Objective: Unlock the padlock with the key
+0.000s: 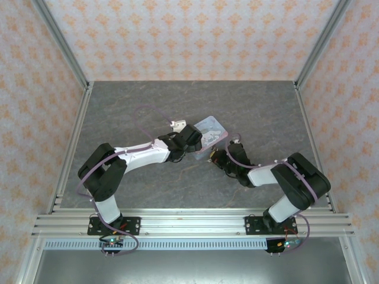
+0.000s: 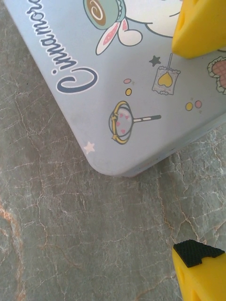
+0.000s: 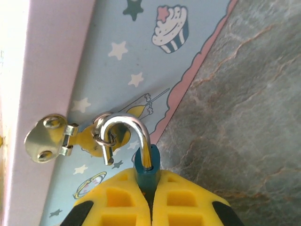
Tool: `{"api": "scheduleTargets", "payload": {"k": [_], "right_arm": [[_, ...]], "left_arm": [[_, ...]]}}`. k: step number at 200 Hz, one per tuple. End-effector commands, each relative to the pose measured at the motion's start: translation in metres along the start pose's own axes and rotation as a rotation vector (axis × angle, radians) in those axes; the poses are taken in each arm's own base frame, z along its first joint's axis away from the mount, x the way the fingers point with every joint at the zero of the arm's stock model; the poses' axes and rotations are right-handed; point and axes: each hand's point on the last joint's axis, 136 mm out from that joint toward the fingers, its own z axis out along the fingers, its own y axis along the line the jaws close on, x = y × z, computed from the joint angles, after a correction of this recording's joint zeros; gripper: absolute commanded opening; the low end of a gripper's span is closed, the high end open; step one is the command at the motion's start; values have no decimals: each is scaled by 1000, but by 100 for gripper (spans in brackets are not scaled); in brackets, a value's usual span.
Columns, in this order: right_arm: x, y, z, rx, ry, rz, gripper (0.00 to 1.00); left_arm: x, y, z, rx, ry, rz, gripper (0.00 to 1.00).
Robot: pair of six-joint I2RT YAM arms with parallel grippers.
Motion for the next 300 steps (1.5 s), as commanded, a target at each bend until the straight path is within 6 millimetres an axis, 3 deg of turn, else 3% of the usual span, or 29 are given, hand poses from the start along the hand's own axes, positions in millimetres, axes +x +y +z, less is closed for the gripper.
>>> {"api": "scheduleTargets", "payload": {"k": [1,43,113,137,164,190,223,262,300], "right_arm": [[-21,5,2,-3,-38,-17,0],[-35,-1,-1,-12,-9,-11,0],[-38,-10,1,10,77,-39,0],[-40,-8,0,-10,83,-42,0],[-45,9,1,-64,144,-78,0],[-47,6,3,-37,227,-89,0],[-61,-3,2,-25,210,-53,0],[-54,-8,-1,-36,212,-34,0],[-44,-9,-16,-56,202,8,0]], "left_arm": [[59,42,15,-147,179,129,100],[61,41,17,-146,188,132,100],[60,39,17,-144,188,134,100],[60,40,17,-148,189,138,100],[59,39,17,-149,190,143,100],[58,37,17,-148,190,146,100],[58,38,17,-150,189,148,100],[57,38,16,-150,188,148,100],[48,32,9,-133,178,160,100]]}}
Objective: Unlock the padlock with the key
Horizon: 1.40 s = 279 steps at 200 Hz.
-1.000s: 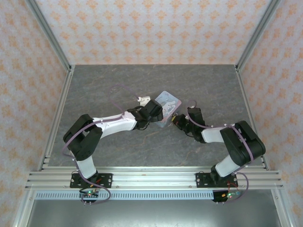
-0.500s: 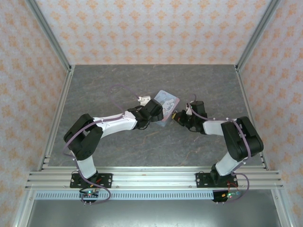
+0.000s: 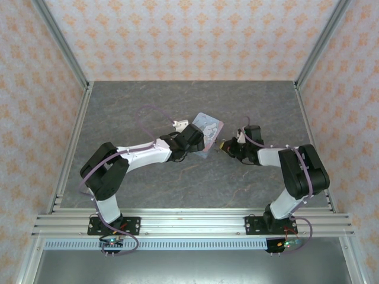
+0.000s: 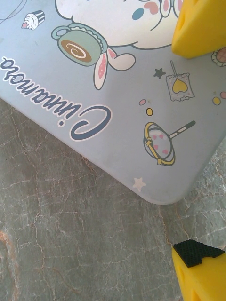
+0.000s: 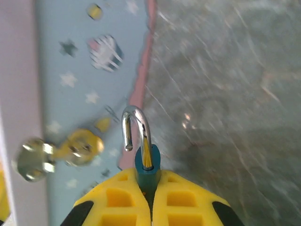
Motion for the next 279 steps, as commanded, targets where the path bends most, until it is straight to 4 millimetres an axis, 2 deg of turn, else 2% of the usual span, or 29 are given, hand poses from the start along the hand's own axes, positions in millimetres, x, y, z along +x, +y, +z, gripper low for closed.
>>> {"api": "scheduleTargets", "payload": {"k": [1,39,70,114,136,141,163,189,208,213,252,255,279], "right_arm": [[5,12,-12,-55,-19,3,0],[26,-8,-28,8,-21,54,0],[39,-33,-44,120,-49,95,0],[53,-62,-62,239,-89,175,7],[61,-75,-68,289,-100,208,16],[58,-72,-72,281,-120,204,19],[60,-77,-79,308,-131,219,38],[57,-70,-93,315,-153,219,63],[45,-54,-113,321,-206,190,80],[41,-49,-119,321,-223,181,88],[-1,-5,-164,308,-377,90,96],[-5,-4,-167,317,-391,83,100],[-37,6,-194,395,-536,22,99]], "left_arm": [[47,42,6,-162,172,154,100],[31,27,-10,-114,158,155,100],[19,19,-27,-75,144,145,100],[7,17,-52,-23,122,122,100],[0,20,-67,-7,98,109,100],[-1,20,-70,-4,94,109,100],[-11,25,-87,7,63,100,100],[-25,37,-106,3,20,91,100],[-38,53,-119,-25,-24,73,100],[-42,58,-122,-35,-40,68,100],[-74,108,-143,-134,-173,11,100],[-77,112,-145,-139,-188,11,100],[-99,138,-163,-226,-352,42,100]]}}
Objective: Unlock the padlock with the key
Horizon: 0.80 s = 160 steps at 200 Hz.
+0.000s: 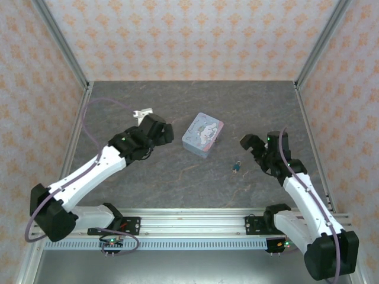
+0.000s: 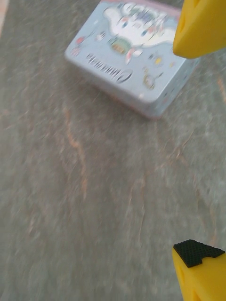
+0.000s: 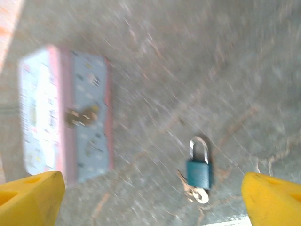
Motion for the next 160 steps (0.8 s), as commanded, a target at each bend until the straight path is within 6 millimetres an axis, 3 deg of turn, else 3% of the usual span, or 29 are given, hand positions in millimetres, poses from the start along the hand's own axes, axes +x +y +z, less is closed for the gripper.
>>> {"api": "scheduleTargets", "payload": {"k": [1,36,72,117,160], "right_arm": [[-32,-14,-14,144,-139,-72,99],[-85,-21,-26,246,-425,-123,99],[-118,-27,-24,308,-641,-206,99],[-125,-63,6,530,-670,-367,99],[-119,-79,28,582,-635,-415,99]], "left_arm": [[-24,35,-11,-135,-170,75,100],[-49,61,-18,-268,-391,159,100],[-48,93,0,-355,-400,101,100],[-37,142,34,-414,-405,10,100],[-25,146,59,-365,-399,45,100]]}}
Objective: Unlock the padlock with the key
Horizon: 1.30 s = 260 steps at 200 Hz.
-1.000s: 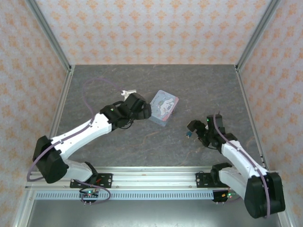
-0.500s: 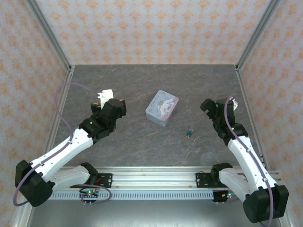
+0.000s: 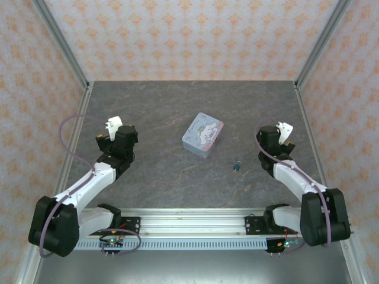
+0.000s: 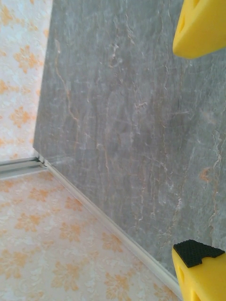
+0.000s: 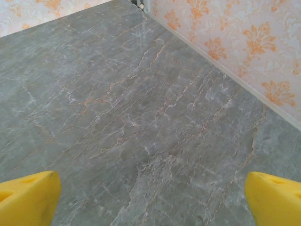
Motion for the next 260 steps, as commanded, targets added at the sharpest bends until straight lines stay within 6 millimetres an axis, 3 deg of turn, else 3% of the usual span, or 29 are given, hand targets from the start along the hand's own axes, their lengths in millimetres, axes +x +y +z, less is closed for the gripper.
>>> {"api": "scheduleTargets", "payload": {"k": [1,62,87,110,136,175,212,228,260], "right_arm": [[-12,-8,5,54,-76,-20,99],[-7,-4,8,21,-98,-48,99],[-7,-6,8,34,-100,-59,99],[-7,-3,9,7,-118,-53,99],[-8,-3,10,-30,-156,-27,99],[-9,-2,12,-110,-212,15,99],[0,16,16,-233,-266,-11,99],[14,26,26,-267,-242,-44,99],[16,48,51,-289,-109,-110,100]], "left_arm": [[-12,-12,5,67,-72,-22,100],[-10,-13,9,97,-75,9,100],[-3,-2,9,62,-82,50,100],[5,5,20,64,-86,-3,100],[5,-9,34,120,-113,29,100],[23,-23,51,204,-97,50,100],[39,-47,64,295,-87,106,100],[39,-46,68,309,-62,91,100],[41,-46,69,325,-38,87,100]]}}
